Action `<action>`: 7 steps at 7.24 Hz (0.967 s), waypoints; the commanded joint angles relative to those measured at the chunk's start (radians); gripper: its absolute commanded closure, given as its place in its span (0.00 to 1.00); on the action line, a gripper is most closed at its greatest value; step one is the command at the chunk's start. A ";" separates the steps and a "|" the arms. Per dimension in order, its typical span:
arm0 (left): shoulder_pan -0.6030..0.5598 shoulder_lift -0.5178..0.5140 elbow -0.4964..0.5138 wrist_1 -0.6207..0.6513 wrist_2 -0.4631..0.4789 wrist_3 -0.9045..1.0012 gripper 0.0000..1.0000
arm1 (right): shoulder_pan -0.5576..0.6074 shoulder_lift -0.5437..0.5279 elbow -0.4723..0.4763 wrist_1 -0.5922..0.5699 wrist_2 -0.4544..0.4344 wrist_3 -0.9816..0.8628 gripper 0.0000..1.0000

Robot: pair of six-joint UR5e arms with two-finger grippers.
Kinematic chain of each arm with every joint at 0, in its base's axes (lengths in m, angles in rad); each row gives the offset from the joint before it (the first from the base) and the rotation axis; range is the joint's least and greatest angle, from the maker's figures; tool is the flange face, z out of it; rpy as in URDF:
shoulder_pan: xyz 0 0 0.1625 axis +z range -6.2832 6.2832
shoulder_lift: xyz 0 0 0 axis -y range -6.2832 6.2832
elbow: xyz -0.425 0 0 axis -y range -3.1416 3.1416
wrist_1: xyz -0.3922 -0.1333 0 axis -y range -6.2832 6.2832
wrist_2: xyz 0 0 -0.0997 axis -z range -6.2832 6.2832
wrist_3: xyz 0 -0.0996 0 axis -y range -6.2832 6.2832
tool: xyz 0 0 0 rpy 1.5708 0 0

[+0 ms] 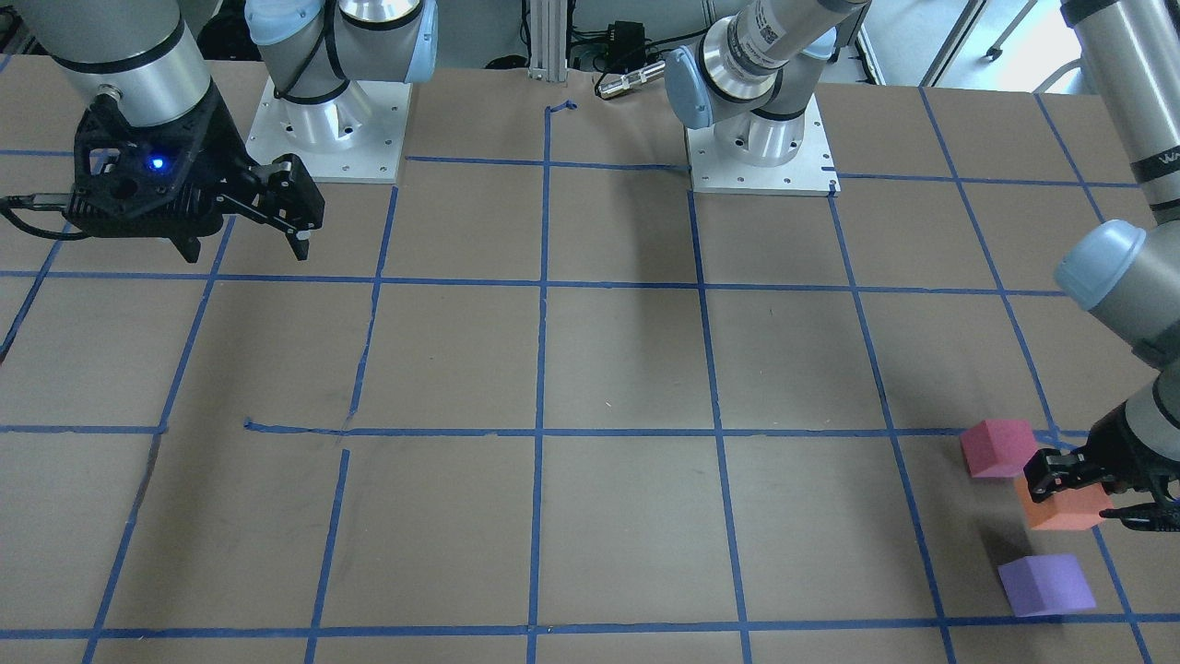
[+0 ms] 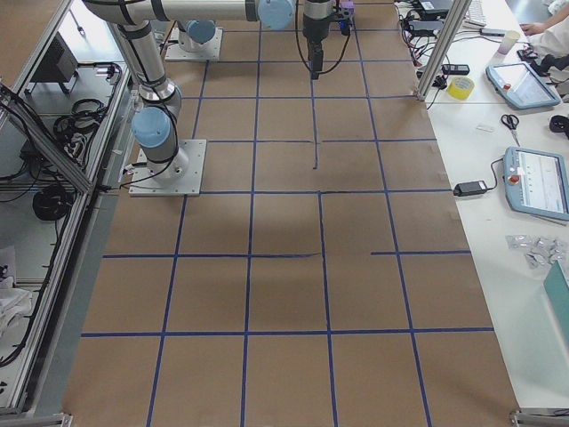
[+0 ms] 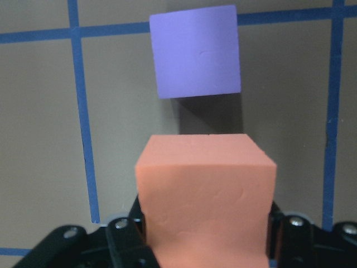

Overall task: Arrange blocks in a line
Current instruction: 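Lower the orange cube between the purple cube and the pink cube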

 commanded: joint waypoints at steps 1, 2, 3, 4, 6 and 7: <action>-0.001 -0.022 0.029 0.000 -0.003 0.046 0.93 | 0.002 -0.001 -0.001 0.000 0.001 0.007 0.00; -0.001 -0.027 0.028 0.000 -0.014 0.043 0.93 | 0.002 -0.001 -0.001 0.000 -0.001 0.007 0.00; -0.001 -0.031 0.031 0.000 -0.070 0.039 0.93 | 0.000 -0.001 -0.001 0.000 -0.001 0.007 0.00; 0.001 -0.039 0.032 0.001 -0.071 0.039 0.93 | 0.002 -0.001 -0.002 0.000 -0.001 0.008 0.00; -0.001 -0.044 0.032 0.001 -0.060 0.039 0.93 | 0.002 -0.001 -0.004 0.000 -0.001 0.008 0.00; 0.001 -0.050 0.035 0.001 -0.062 0.039 0.93 | 0.002 -0.001 -0.004 0.000 0.001 0.008 0.00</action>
